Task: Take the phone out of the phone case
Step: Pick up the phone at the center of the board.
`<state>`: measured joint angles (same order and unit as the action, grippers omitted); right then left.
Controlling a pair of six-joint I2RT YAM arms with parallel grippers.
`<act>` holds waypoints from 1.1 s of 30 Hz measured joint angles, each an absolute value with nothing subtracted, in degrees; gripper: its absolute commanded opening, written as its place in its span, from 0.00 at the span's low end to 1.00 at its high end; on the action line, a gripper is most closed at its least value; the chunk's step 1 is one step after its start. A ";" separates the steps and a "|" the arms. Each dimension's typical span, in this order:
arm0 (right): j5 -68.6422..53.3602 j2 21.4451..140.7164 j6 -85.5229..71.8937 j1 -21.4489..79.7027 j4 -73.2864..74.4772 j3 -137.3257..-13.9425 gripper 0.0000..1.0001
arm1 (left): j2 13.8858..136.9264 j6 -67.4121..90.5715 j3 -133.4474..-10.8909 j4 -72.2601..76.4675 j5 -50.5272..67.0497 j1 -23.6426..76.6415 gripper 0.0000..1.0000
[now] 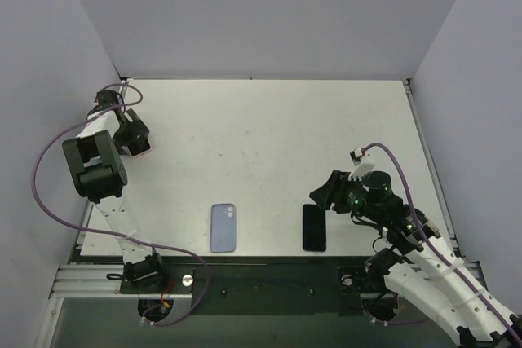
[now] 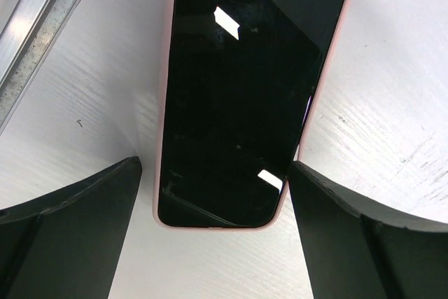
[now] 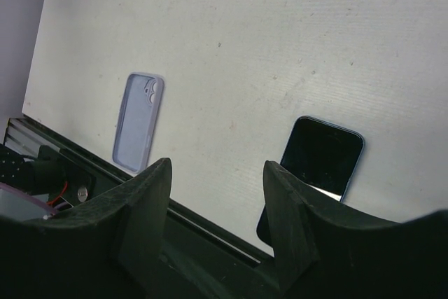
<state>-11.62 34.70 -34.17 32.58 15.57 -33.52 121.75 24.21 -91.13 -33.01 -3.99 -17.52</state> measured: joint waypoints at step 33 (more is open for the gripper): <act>-12.47 31.27 -34.22 31.09 17.30 -33.23 0.51 | 127.20 19.77 -100.22 -40.99 -7.20 -15.09 0.00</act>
<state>-12.47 31.27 -34.22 31.09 17.30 -33.23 127.20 19.77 -100.22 -40.99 -7.20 -15.09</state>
